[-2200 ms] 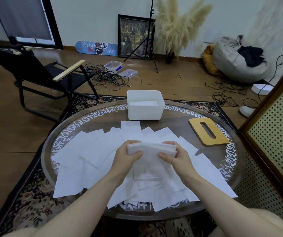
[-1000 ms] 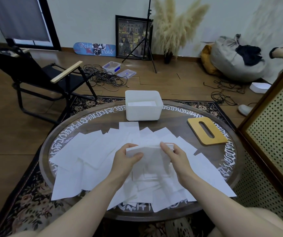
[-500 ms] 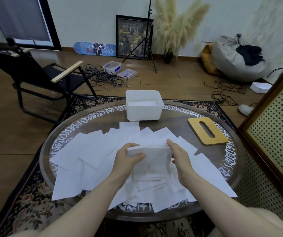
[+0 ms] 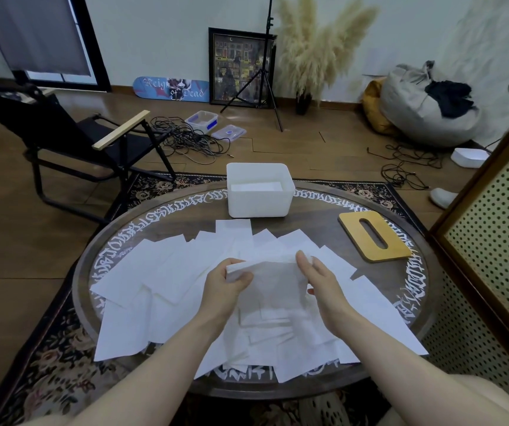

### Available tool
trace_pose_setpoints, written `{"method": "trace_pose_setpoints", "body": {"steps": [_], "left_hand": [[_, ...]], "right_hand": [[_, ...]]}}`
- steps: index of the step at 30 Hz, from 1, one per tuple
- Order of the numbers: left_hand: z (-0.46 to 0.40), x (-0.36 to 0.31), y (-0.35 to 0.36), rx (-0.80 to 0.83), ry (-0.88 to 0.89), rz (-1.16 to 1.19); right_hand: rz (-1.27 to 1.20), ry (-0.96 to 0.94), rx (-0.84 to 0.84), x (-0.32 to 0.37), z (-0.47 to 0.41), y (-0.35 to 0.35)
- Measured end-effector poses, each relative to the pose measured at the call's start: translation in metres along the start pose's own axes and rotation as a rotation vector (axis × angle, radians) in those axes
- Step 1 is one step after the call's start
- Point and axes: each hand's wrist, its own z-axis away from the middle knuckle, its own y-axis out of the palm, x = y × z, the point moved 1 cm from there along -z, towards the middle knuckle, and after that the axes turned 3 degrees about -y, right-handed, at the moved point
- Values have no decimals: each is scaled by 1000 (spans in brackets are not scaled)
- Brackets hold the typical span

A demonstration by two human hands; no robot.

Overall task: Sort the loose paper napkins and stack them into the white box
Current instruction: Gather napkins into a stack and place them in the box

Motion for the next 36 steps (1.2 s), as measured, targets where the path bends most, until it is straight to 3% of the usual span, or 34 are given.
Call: {"method": "trace_pose_setpoints", "body": {"steps": [3, 14, 23, 36], "left_hand": [[-1, -4, -2, 22, -11, 93], [6, -10, -8, 168, -29, 122], [14, 0, -7, 158, -50, 82], [14, 13, -1, 110, -93, 29]], "right_hand": [[30, -33, 82, -6, 1, -2], [-2, -153, 97, -7, 2, -15], [188, -130, 200, -19, 3, -18], [145, -42, 120, -24, 3, -11]]}}
